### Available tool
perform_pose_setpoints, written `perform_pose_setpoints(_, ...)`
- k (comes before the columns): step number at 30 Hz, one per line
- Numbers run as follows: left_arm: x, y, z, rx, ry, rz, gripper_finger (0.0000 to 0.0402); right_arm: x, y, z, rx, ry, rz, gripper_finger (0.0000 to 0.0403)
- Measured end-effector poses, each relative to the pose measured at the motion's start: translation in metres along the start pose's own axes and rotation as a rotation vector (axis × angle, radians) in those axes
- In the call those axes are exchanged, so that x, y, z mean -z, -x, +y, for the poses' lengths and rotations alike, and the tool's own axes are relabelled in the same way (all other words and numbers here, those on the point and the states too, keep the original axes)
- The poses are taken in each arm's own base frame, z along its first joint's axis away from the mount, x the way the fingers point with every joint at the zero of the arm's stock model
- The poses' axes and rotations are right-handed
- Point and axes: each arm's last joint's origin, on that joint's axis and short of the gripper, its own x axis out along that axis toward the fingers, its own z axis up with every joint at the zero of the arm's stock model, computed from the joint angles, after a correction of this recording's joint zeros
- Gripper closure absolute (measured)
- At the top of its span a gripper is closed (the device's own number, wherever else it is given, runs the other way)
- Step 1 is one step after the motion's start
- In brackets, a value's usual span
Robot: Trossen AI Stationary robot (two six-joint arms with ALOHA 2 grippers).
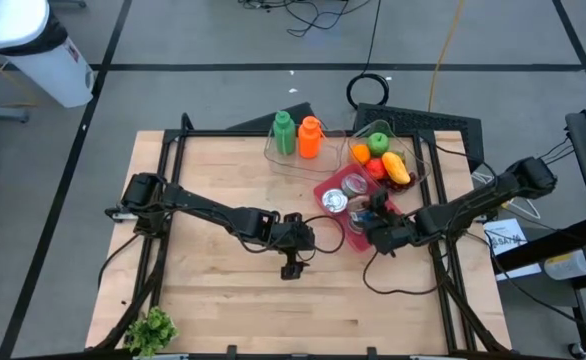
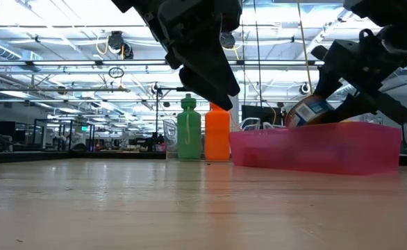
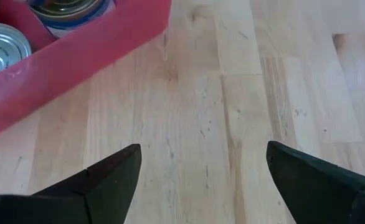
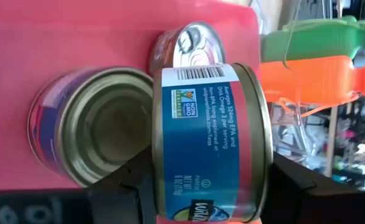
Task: Pick & Place Food Item
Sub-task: Put the blue and pink tuna can into the pink bin, then return to Home Position
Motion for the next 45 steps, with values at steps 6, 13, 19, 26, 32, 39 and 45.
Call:
perform_pose_setpoints(6, 0.000, 0.000, 0.000, -0.006, -0.001, -0.001, 0.0046, -0.001, 0.003, 0.005, -0.040, -0.007, -0.027, 0.0173)
perform_pose_setpoints(13, 0.000, 0.000, 0.000, -0.006, -0.002, -0.001, 0.0046, -0.003, 0.004, 0.009, -0.161, -0.062, -0.067, 0.0063)
perform_pose_setpoints(19, 0.000, 0.000, 0.000, -0.006, -0.002, -0.001, 0.0046, -0.004, 0.004, 0.009, -0.194, -0.117, -0.081, 0.0042)
perform_pose_setpoints(26, 0.000, 0.000, 0.000, -0.006, 0.002, -0.001, 0.0046, -0.002, 0.008, 0.005, -0.172, -0.087, -0.105, 0.0049)
perform_pose_setpoints(32, 0.000, 0.000, 0.000, -0.006, 0.002, -0.001, 0.0046, -0.001, 0.015, 0.000, -0.191, -0.106, -0.151, 0.0048)
perform_pose_setpoints(39, 0.001, 0.007, 0.004, -0.023, -0.016, 0.029, 0.0046, 0.001, 0.031, -0.010, -0.183, -0.149, -0.268, 0.0047)
perform_pose_setpoints(45, -0.008, 0.080, 0.008, -0.031, -0.048, -0.005, 0.0046, 0.010, 0.064, -0.036, -0.142, -0.402, -0.510, 0.0046)
